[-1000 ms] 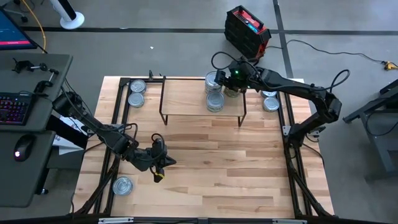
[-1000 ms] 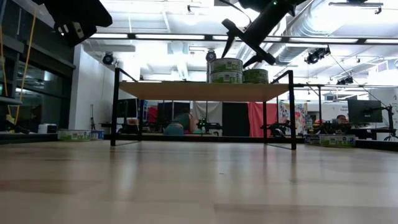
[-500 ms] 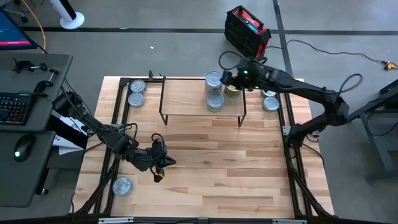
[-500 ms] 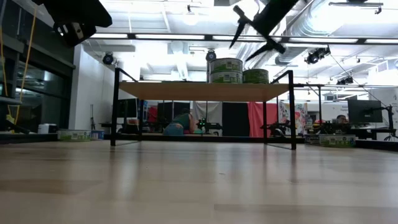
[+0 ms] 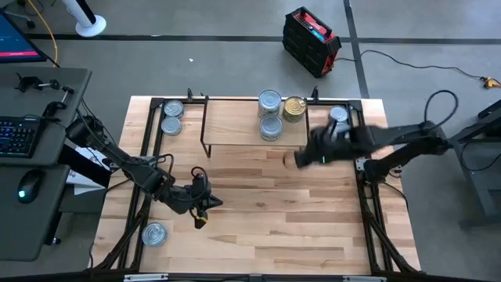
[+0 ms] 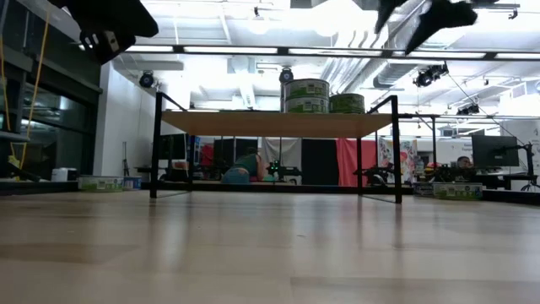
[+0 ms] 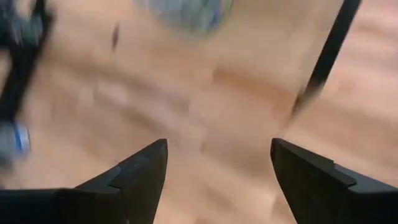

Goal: Stack canned seafood by type on shelf
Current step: Stack the light green tuna can on top of the other light green tuna can on the shelf

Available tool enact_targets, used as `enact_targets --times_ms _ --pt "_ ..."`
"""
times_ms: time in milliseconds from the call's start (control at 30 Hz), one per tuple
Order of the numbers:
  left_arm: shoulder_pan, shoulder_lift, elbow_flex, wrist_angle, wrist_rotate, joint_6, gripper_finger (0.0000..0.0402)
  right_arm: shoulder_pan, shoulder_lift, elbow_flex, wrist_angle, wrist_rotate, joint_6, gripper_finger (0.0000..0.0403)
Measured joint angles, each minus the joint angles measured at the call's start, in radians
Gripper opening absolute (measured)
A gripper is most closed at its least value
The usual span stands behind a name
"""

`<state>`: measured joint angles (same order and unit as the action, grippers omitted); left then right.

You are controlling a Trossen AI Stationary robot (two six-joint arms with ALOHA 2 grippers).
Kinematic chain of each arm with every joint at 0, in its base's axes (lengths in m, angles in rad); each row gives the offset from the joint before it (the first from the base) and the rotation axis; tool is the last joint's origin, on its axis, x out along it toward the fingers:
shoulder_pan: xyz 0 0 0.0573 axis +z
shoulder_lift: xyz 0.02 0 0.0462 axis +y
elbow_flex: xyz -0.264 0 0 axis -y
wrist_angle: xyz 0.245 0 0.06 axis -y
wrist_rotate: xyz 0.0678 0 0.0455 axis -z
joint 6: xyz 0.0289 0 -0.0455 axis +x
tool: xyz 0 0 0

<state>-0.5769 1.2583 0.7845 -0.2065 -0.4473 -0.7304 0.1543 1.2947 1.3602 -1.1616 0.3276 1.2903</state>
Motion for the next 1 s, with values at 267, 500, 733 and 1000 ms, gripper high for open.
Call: enact_targets --times_ms 267,500,733,1000 --pt "0.028 0.000 0.000 -0.001 0.000 -0.004 0.0001 0.268 0.151 -0.026 -0.420 -0.197 0.287 0.0275" --pt "0.040 0.000 0.000 0.001 -0.001 -0.017 0.0001 0.057 0.068 -0.419 -0.239 -0.255 0.223 0.0250" --pt "0.040 0.000 0.000 0.001 -0.001 0.016 0.0001 -0.201 -0.070 -0.625 -0.204 -0.083 0.289 0.0225" --pt "0.040 0.000 0.000 0.001 -0.026 0.026 0.0001 -0.423 -0.079 -0.605 -0.182 0.244 0.519 0.0151"
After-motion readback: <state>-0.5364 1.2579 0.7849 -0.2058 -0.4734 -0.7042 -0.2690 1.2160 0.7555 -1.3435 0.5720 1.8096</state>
